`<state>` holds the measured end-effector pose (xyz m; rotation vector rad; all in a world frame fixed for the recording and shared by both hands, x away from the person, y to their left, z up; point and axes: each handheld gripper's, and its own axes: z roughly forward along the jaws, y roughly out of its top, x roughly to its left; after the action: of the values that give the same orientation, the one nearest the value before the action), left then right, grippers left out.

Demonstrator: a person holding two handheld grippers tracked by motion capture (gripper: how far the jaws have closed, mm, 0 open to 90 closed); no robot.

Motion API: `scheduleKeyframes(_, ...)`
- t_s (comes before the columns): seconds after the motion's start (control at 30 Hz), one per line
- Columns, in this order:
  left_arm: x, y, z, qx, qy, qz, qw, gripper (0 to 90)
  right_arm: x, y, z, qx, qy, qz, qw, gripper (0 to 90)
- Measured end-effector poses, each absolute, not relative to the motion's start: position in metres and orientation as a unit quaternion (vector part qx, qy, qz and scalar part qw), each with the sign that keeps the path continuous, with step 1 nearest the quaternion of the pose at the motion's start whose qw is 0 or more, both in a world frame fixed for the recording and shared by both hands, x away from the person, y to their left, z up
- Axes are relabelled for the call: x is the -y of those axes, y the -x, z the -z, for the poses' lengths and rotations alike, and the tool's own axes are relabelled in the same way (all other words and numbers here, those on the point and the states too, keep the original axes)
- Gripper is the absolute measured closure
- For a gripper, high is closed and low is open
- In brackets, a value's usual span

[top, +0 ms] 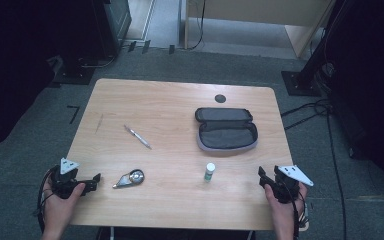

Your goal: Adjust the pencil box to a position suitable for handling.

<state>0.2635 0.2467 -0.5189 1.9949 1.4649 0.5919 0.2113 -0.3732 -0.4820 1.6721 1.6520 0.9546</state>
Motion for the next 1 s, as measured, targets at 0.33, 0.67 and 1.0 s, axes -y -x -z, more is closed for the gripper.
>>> scheduleKeyframes(0.33, -0.247, -0.264, 0.519, -0.55, -0.75, -0.222, 0.294, 0.0, 0.368, -0.23, 0.473, -0.635, -0.617, -0.372, 0.279, 44.1)
scheduleKeyframes(0.67, -0.247, -0.264, 0.519, -0.55, -0.75, -0.222, 0.294, 0.0, 0.368, -0.248, 0.469, -0.637, -0.616, -0.374, 0.275, 50.0)
scheduleKeyframes(1.0, -0.246, -0.263, 0.519, -0.552, -0.748, -0.223, 0.294, 0.0, 0.363, -0.281, 0.46, -0.629, -0.607, -0.39, 0.289, 55.4)
